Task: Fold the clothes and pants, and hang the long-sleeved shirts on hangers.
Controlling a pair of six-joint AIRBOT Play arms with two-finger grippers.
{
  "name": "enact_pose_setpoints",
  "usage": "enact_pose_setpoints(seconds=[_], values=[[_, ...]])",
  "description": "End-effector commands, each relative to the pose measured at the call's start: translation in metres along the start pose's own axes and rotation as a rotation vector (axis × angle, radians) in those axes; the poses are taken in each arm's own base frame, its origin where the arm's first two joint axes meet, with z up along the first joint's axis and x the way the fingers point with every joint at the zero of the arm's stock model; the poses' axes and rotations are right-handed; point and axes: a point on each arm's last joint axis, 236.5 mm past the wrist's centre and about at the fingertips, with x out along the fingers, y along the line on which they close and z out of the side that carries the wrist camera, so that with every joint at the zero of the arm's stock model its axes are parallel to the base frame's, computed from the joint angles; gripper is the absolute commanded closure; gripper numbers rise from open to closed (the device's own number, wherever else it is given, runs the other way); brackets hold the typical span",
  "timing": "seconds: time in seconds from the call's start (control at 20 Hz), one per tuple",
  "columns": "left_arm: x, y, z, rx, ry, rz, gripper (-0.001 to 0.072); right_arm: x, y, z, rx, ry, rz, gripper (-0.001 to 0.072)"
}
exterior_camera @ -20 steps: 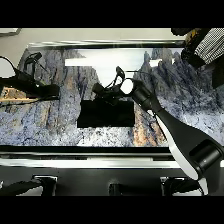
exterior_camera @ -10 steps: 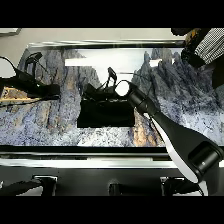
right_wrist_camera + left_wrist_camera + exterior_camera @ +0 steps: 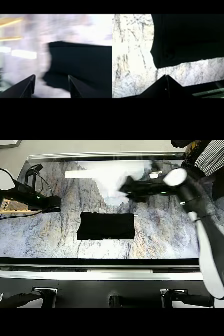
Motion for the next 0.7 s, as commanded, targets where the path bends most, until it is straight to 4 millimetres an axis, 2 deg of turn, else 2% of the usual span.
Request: enact_pose_setpoints(seconds=[0.0, 0.05, 0.15, 0.2, 0.35, 0.45, 0.65], values=[[-0.003, -0.001, -0.001, 0.001, -0.003, -0.003, 0.0692, -0.049, -0.104, 0.014, 0.018, 0.045, -0.142, 0.0228], [-0.002, -0.001, -0.001, 0.001, -0.002, -0.003, 0.0692, -0.048, -0.128, 0.013, 0.051, 0.06, -0.145, 0.0226], [-0.002, -0.001, -0.001, 0.0, -0.001, -0.003, 0.0692, -0.03, -0.16, -0.002, 0.121, 0.123, -0.107, 0.0192], [-0.002, -0.001, -0.002, -0.003, 0.005, -0.002, 0.0692, -0.017, -0.168, -0.013, 0.141, 0.162, -0.078, 0.0172], [-0.002, -0.001, -0.008, -0.011, 0.028, -0.004, 0.0692, 0.024, -0.188, -0.04, 0.191, 0.233, -0.039, 0.0174], [-0.003, -0.004, -0.01, -0.011, 0.038, -0.015, 0.0692, 0.047, -0.194, -0.053, 0.216, 0.267, -0.015, 0.0174], [-0.002, -0.004, -0.011, -0.011, 0.042, -0.016, 0.0691, 0.081, -0.189, -0.077, 0.223, 0.341, 0.006, 0.018]])
